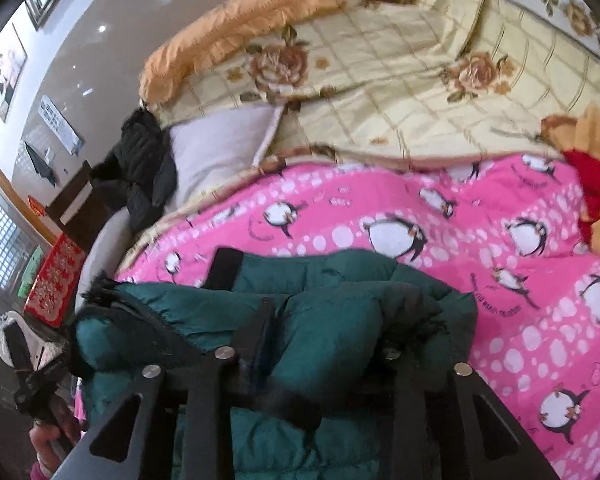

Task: Fold large clothes
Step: 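Lift the hem with both tools and fold it toward the collar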

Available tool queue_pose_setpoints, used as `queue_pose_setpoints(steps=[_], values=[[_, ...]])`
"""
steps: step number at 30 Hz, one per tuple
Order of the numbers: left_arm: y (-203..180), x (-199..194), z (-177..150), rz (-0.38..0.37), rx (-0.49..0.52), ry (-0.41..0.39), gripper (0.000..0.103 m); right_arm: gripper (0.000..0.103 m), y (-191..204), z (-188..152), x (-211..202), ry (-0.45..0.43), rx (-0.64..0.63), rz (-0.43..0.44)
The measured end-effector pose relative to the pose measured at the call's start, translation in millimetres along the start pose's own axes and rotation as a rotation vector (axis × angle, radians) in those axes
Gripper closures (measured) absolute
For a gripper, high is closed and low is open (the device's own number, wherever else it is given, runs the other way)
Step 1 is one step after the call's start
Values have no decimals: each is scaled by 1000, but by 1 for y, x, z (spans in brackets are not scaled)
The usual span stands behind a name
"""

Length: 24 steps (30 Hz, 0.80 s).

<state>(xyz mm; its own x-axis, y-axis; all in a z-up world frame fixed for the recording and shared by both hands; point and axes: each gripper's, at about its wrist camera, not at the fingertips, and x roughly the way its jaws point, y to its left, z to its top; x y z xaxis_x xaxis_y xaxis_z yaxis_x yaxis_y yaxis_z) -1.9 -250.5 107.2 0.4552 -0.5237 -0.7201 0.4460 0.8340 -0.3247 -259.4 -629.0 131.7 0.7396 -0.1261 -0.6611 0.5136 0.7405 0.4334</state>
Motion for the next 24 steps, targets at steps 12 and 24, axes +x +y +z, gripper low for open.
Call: queue_pose_setpoints(steps=[12,24], values=[[5,-2,2,-37,-45,16,81,35,114,-39,-80,-60,-355,95],[13,-55,7,-143,-54,-8,56,53,164,-71,67,57,-414,-29]])
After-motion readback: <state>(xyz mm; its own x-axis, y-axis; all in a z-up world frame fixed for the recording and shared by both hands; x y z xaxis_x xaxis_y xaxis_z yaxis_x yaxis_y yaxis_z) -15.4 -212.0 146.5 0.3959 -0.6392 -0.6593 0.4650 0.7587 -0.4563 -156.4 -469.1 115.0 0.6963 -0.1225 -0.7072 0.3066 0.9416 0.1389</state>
